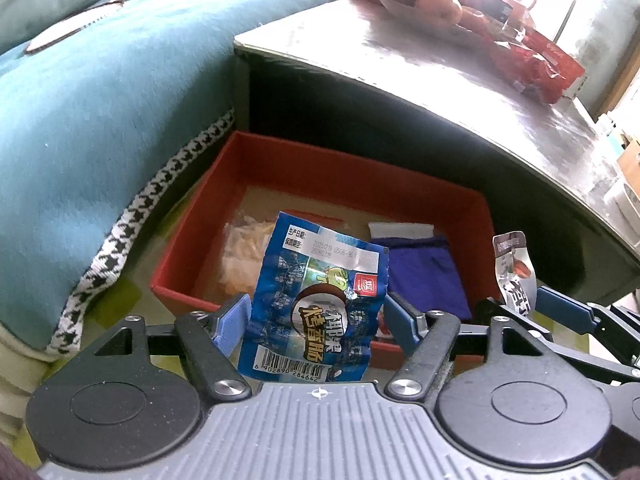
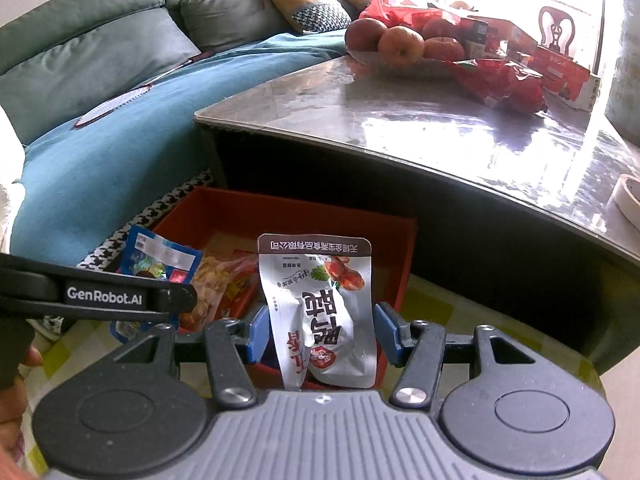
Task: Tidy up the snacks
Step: 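Lower both packets into the red box and open both tools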
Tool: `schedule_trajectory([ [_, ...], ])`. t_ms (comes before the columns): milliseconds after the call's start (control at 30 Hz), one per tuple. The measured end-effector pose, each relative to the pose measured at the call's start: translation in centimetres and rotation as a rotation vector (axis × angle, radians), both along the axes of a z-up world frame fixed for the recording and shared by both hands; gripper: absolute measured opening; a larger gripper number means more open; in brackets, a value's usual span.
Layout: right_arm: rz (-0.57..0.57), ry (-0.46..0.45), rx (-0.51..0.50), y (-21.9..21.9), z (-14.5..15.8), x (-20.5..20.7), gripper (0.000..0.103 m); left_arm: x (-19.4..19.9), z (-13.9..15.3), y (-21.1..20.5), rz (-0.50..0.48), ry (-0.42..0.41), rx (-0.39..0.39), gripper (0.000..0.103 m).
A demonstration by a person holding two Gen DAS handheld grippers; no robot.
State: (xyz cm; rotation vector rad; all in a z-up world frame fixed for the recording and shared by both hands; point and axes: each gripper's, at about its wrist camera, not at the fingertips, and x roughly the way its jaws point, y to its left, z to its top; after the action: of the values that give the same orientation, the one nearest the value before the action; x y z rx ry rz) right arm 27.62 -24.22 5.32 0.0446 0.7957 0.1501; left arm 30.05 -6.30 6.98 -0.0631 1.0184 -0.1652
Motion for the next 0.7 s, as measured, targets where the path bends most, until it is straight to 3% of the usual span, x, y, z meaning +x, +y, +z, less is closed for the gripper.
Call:
schedule_trajectory([
  [700, 0.004, 0.028, -0.010, 0.5, -1.9, 2.6, 0.057, 2.1, -1.0, -0.3, 0.025, 0.021, 0.035, 0.078],
])
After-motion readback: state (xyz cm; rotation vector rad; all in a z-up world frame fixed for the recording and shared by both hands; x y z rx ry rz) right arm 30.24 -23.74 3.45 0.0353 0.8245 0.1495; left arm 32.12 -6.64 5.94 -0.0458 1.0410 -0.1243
